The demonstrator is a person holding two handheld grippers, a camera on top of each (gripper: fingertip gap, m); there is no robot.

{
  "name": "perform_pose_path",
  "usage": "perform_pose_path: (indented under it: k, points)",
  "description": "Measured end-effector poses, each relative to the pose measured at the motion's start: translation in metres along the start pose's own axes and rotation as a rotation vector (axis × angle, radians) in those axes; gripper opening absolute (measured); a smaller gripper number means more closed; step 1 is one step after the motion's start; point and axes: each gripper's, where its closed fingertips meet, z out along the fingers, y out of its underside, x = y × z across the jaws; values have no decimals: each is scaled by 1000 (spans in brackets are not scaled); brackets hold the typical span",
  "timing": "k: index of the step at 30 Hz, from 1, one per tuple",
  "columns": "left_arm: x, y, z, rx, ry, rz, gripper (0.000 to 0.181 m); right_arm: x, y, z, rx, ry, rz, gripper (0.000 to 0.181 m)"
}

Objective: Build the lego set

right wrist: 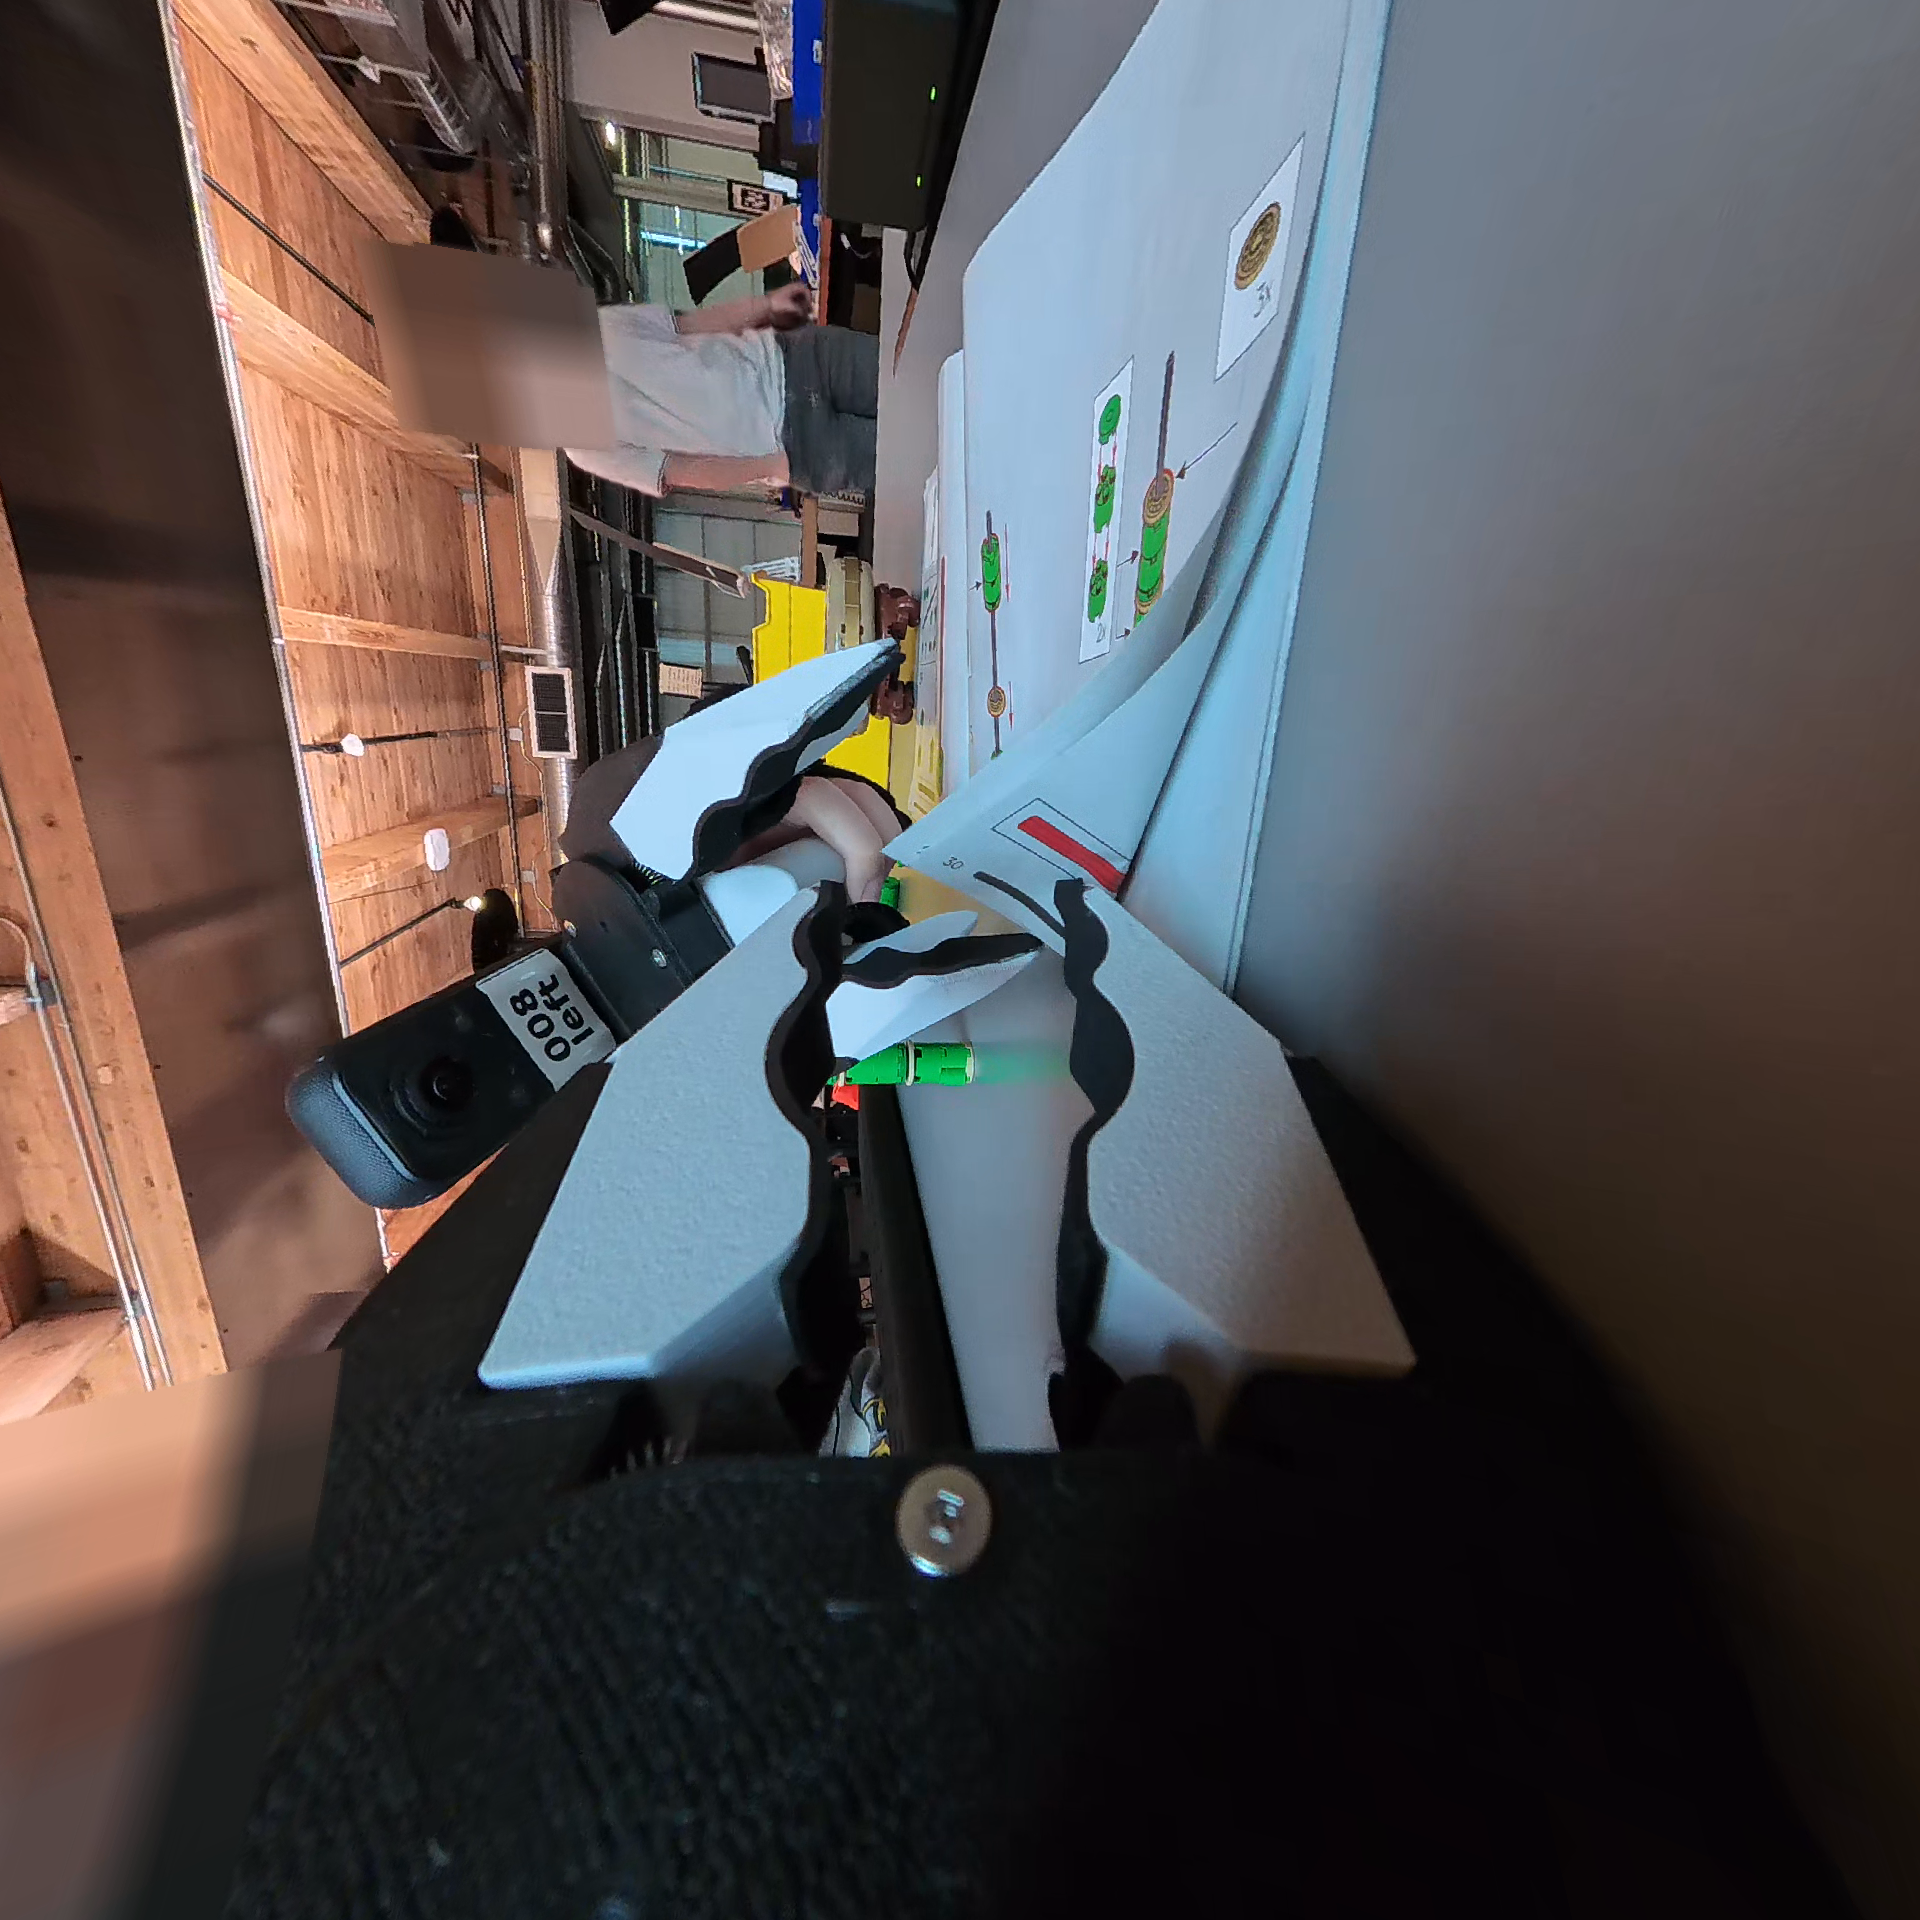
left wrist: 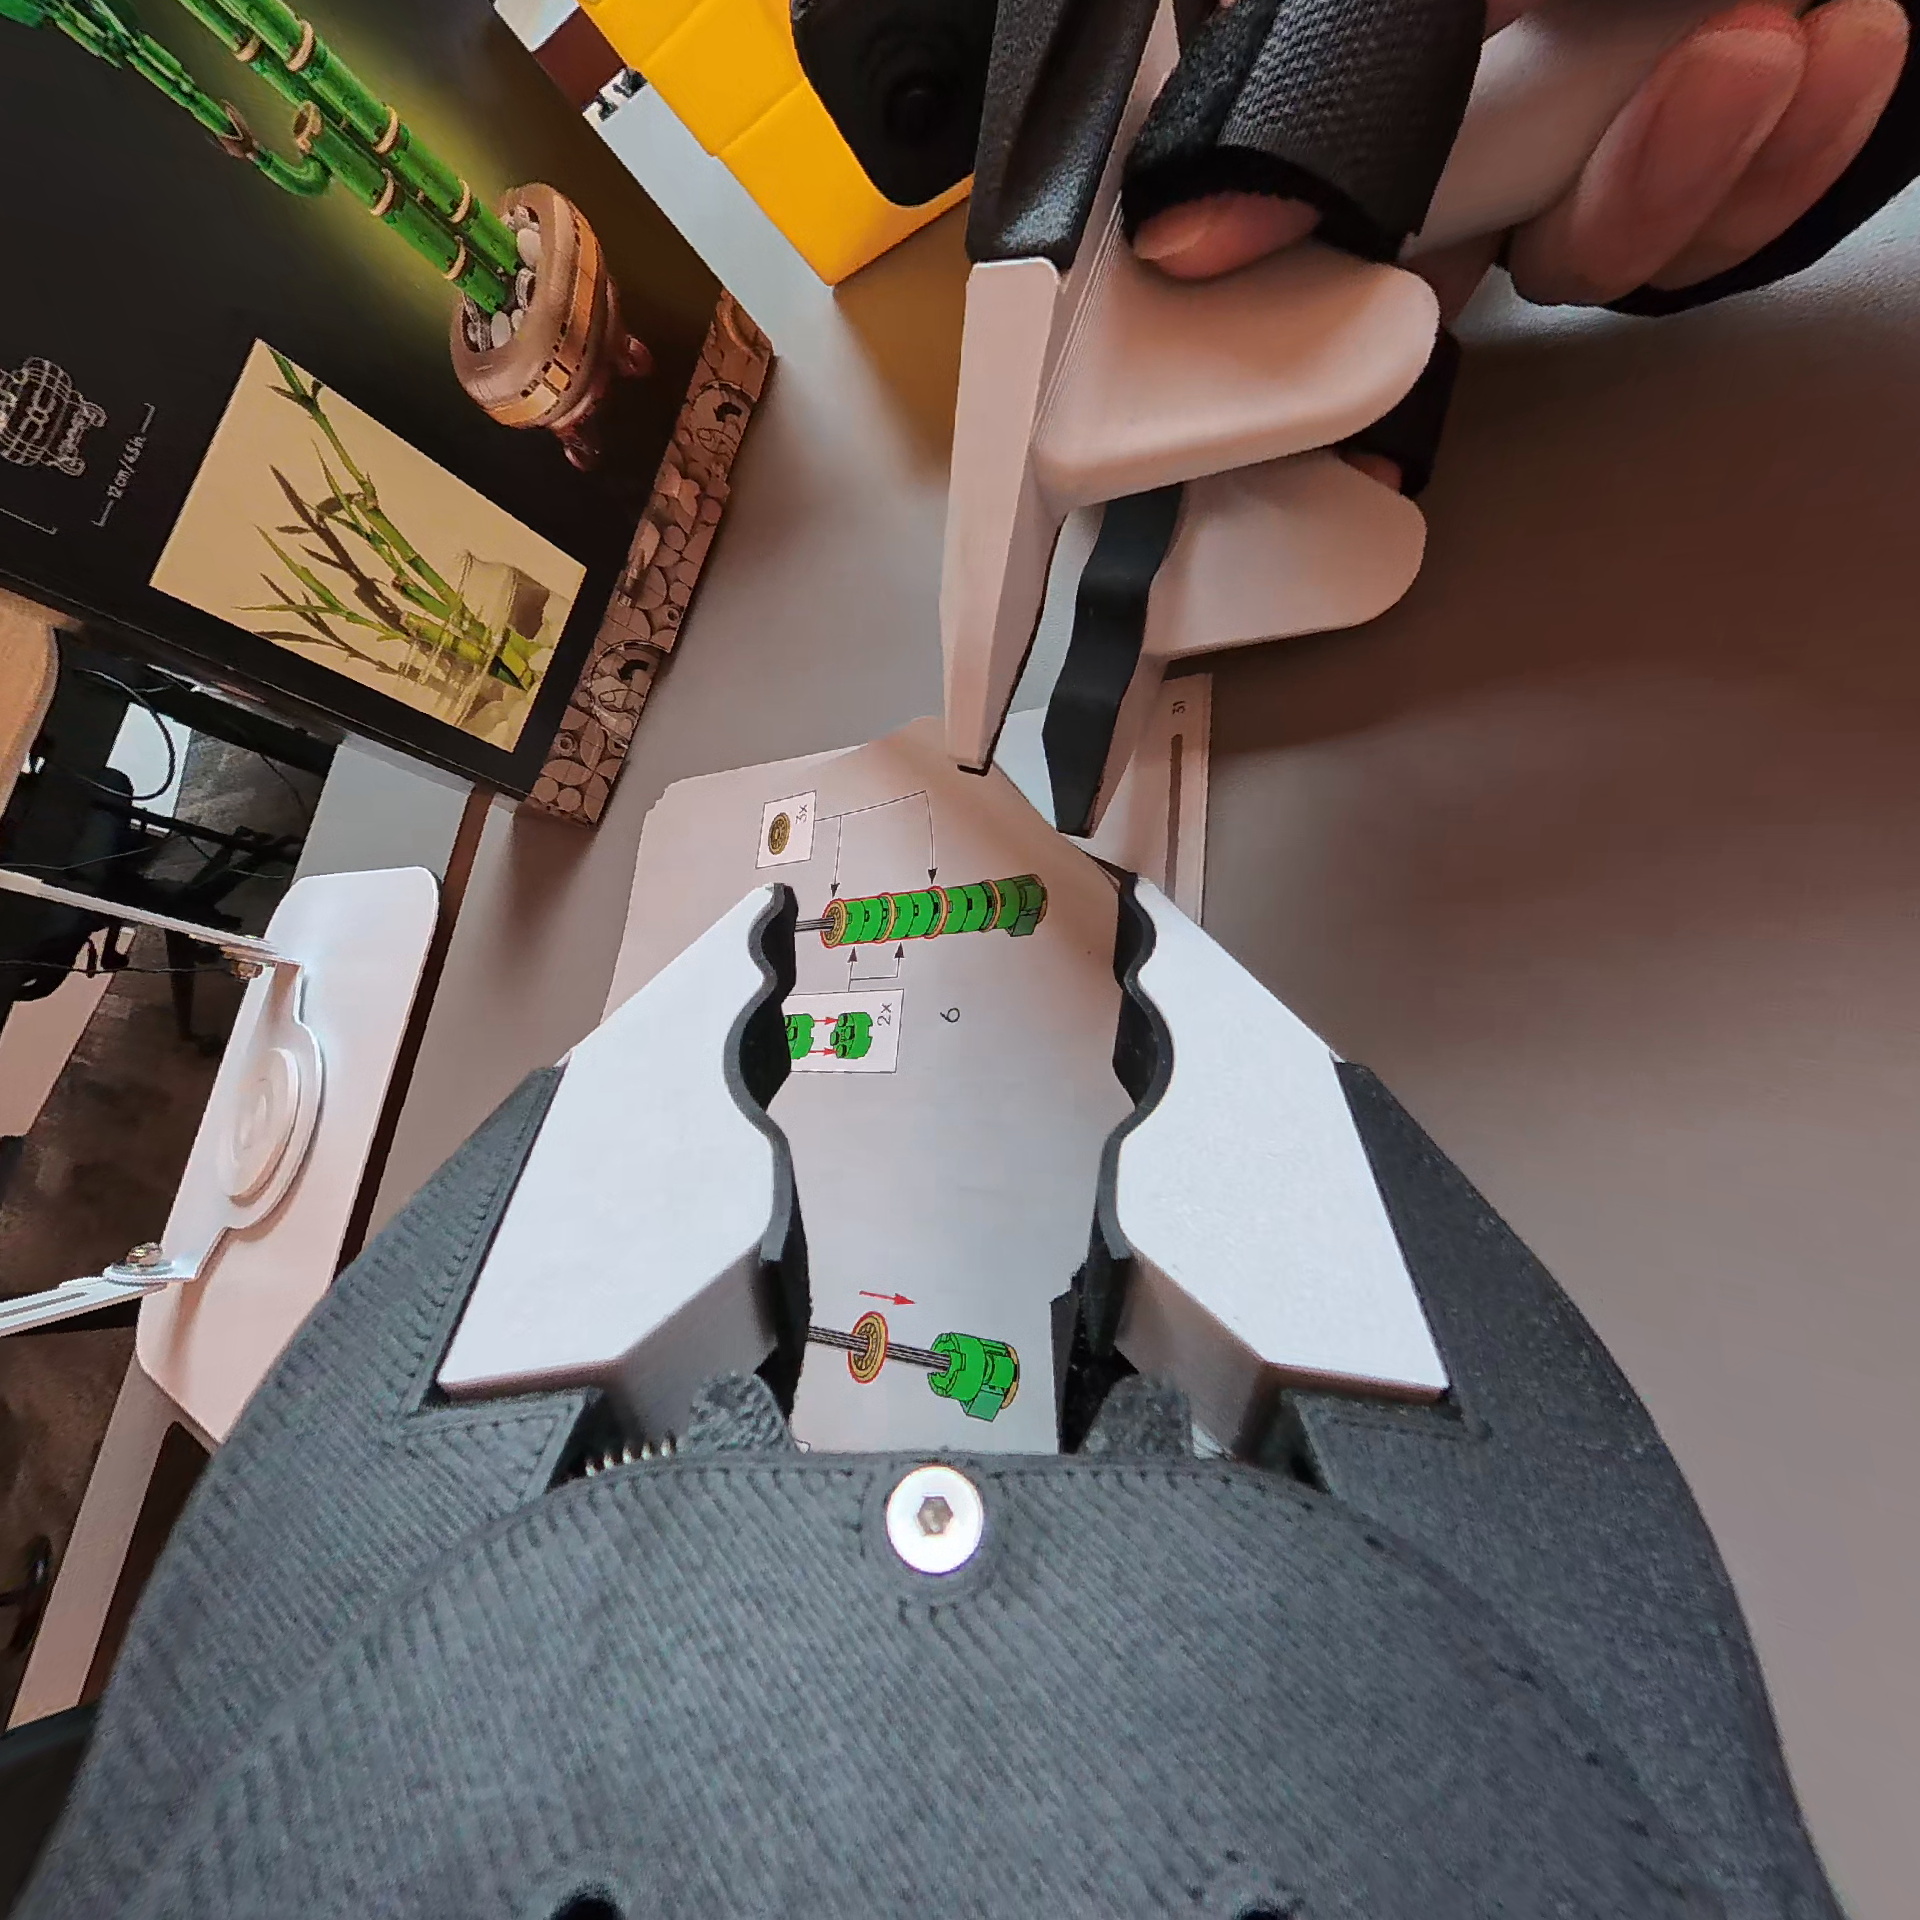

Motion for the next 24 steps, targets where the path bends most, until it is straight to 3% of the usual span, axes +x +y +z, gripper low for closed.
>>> perform_pose_path:
  k: [11,24]
  points:
    - [-9,9,0,-32,-31,-15,60,0,0,0,-2,0,-5,43]
    - [-10,-7,-12,34,4,-139,65,0,-1,1,3,4,-14,45]
